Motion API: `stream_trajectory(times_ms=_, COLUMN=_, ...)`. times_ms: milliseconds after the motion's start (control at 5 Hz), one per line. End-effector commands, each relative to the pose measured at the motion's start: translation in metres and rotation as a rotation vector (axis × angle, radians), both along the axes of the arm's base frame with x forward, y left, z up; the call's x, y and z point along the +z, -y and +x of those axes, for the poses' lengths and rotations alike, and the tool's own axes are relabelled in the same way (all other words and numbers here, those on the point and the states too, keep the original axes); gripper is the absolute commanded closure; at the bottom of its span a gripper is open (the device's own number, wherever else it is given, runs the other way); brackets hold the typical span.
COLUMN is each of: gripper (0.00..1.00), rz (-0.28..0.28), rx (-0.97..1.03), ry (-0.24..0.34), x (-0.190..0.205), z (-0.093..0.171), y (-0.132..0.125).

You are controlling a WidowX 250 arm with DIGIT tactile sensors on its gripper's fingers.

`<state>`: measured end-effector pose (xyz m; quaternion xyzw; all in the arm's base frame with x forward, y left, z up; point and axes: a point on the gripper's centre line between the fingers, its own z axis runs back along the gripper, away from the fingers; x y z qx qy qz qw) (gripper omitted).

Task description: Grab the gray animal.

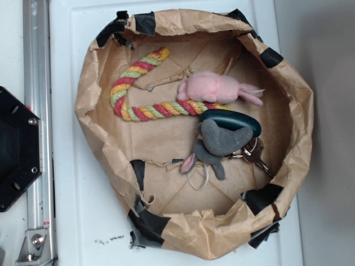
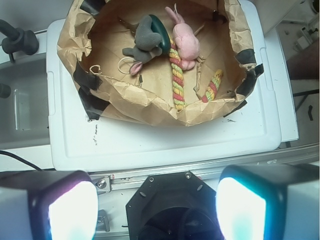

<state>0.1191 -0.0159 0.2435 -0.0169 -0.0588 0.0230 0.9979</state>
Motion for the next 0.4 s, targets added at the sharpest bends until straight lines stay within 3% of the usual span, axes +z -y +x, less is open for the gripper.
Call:
stream_trajectory(times_ms=0, gripper=0.00, rz=0.000, rx=0.000, ry=0.000, x=0.000, z=0.000, y=0.000)
stream_trajectory(times_ms=200, gripper=0.00, rz=-0.154, rx=0.174, ry=0.108, x=-0.036, z=0.050, y=0.002)
